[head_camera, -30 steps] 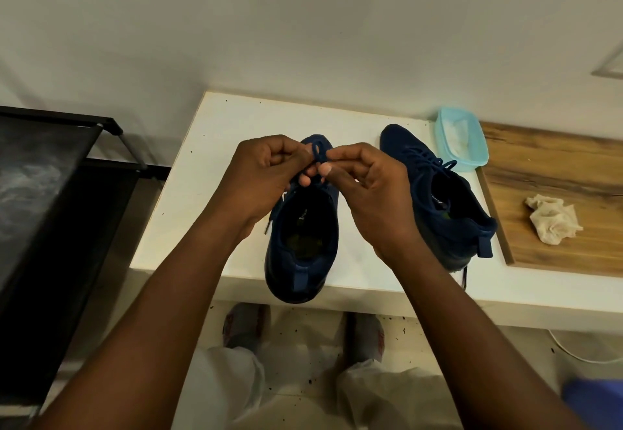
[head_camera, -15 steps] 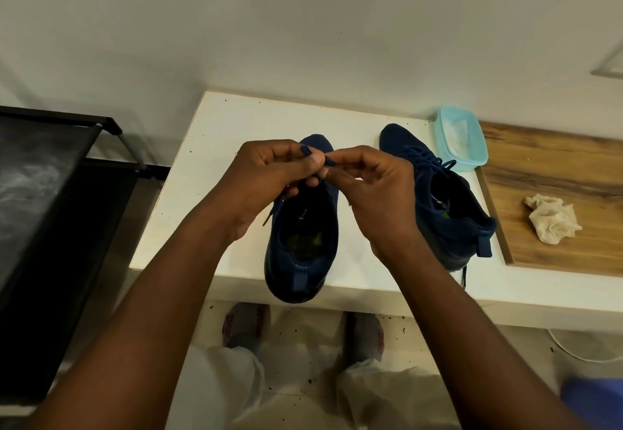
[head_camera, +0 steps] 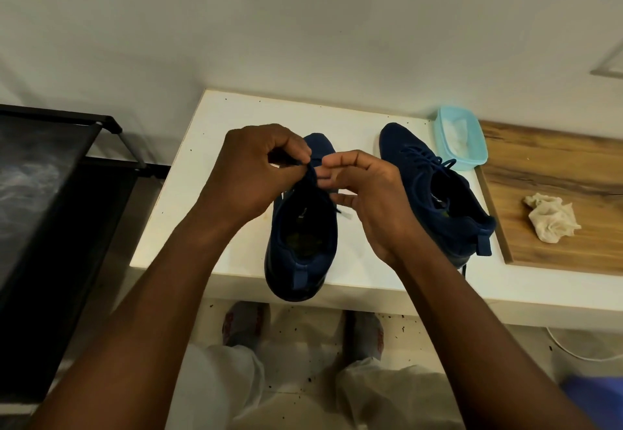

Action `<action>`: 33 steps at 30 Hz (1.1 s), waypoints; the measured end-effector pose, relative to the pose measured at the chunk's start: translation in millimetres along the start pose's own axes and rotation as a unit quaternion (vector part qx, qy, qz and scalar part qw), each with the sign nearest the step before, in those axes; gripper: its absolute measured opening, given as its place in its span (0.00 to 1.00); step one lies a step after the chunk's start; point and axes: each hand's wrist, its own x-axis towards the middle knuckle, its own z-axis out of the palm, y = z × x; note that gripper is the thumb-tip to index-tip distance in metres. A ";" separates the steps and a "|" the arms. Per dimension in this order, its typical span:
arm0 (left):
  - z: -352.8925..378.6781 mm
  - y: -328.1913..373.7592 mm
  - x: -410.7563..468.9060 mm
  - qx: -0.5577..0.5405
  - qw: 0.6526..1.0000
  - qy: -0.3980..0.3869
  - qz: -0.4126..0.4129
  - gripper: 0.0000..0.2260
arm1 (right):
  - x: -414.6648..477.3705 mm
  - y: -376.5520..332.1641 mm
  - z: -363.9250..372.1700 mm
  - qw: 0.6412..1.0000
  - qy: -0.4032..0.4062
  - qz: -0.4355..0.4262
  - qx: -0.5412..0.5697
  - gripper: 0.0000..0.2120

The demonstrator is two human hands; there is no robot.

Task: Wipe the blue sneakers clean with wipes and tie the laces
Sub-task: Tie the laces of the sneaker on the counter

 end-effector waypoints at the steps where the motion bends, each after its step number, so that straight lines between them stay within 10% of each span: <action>1: 2.3 -0.2 -0.4 0.012 0.999 0.014 0.030 0.08 | -0.2 -0.1 0.6 1.000 -0.002 0.012 0.008 0.11; 10: 13.0 1.3 -4.5 0.034 0.996 0.074 0.033 0.05 | -2.8 1.0 0.8 0.998 -0.016 0.029 -0.048 0.12; 33: -52.5 -24.7 -0.9 0.027 0.980 -0.141 -0.139 0.07 | 4.2 11.1 -3.1 0.987 0.117 0.073 -0.083 0.13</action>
